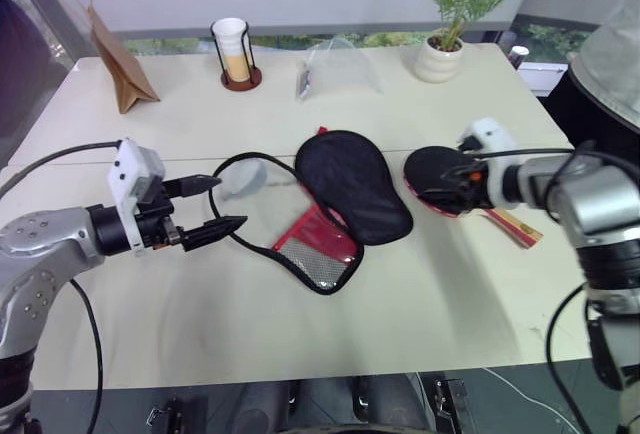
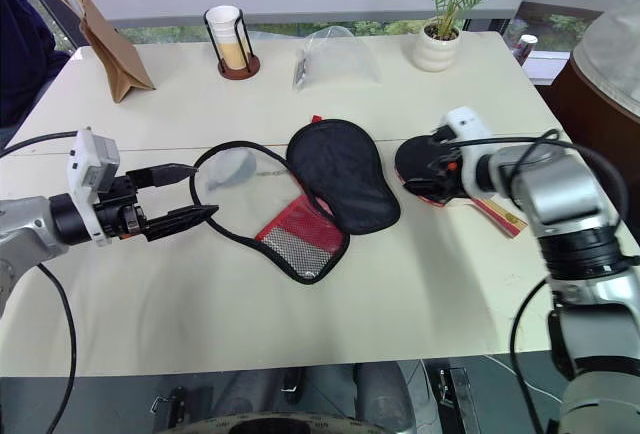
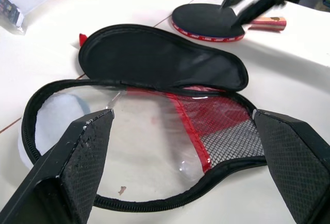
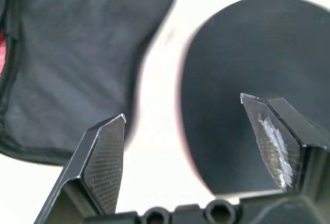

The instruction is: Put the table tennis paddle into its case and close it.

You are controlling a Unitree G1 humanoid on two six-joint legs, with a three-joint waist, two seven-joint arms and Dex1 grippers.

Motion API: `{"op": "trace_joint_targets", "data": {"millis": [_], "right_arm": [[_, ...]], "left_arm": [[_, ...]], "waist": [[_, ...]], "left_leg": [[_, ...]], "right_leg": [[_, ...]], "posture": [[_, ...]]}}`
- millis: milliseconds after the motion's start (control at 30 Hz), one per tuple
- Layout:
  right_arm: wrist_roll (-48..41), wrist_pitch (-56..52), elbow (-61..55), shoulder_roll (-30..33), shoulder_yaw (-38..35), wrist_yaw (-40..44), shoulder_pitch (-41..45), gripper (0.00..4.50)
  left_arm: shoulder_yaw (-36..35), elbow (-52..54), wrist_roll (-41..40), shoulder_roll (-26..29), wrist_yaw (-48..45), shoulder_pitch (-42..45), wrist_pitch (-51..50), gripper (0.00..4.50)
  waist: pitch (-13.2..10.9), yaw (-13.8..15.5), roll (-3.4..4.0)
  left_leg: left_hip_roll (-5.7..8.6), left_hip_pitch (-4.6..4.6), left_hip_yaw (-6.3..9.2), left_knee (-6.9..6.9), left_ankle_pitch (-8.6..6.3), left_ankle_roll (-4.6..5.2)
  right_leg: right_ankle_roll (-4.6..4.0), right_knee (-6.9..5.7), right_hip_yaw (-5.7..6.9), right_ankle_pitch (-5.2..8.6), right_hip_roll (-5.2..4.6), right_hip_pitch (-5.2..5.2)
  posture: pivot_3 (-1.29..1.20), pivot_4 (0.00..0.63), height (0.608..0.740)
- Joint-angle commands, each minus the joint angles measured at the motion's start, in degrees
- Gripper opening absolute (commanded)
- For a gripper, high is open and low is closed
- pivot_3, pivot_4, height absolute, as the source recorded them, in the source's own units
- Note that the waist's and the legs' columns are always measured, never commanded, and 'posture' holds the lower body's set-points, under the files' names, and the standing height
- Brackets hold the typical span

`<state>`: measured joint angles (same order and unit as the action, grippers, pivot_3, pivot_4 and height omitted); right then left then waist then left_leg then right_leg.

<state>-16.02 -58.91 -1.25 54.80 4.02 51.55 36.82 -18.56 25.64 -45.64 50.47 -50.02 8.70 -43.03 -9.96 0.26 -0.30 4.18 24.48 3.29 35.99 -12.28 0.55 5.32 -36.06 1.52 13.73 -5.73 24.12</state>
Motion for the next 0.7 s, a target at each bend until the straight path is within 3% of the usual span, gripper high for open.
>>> {"op": "trace_joint_targets", "data": {"millis": [33, 200, 567, 700], "right_arm": [[1.16, 5.85, -1.85, 5.07, -1.86, 2.53, -4.85, 3.89], [5.23, 14.61, 5.85, 7.03, -0.77, 2.38, -9.15, 3.89], [10.25, 24.98, 24.72, 3.52, 2.31, 5.8, -6.33, 3.89], [10.77, 26.69, 28.55, 2.27, 2.16, 6.32, -4.61, 2.68]], "left_arm": [[0.4, -0.3, 0.3, -0.03, -0.81, 1.1, 1.47, 4.5], [2.57, -1.96, 1.22, -0.3, -1.8, 3.16, 2.55, 4.5], [5.09, -3.29, 2.26, -0.6, -3.46, 5.23, 3.5, 4.5], [5.18, -3.13, 2.36, -0.61, -3.53, 5.31, 3.4, 4.5]], "waist": [[0.0, 0.2, -0.01], [-0.01, 0.2, -0.01], [-0.02, 0.13, -0.02], [-0.01, 0.0, -0.05]], "left_leg": [[0.0, 0.0, -0.01, 0.0, 0.0, 0.0], [-0.01, -0.01, -0.1, 0.07, -0.01, 0.01], [-0.02, -0.03, -0.12, 0.11, 0.0, 0.02], [-0.04, -0.08, -0.11, 0.15, 0.0, 0.02]], "right_leg": [[0.0, 0.01, 0.0, 0.0, -0.01, 0.0], [-0.04, 0.03, -0.01, 0.02, -0.06, -0.03], [-0.04, 0.02, -0.01, 0.02, -0.01, -0.07], [-0.05, 0.03, -0.01, 0.02, 0.02, -0.15]], "posture": [[0.0, 0.15, 0.734], [0.0, 0.15, 0.734], [0.0, 0.15, 0.734], [0.0, 0.15, 0.734]]}}
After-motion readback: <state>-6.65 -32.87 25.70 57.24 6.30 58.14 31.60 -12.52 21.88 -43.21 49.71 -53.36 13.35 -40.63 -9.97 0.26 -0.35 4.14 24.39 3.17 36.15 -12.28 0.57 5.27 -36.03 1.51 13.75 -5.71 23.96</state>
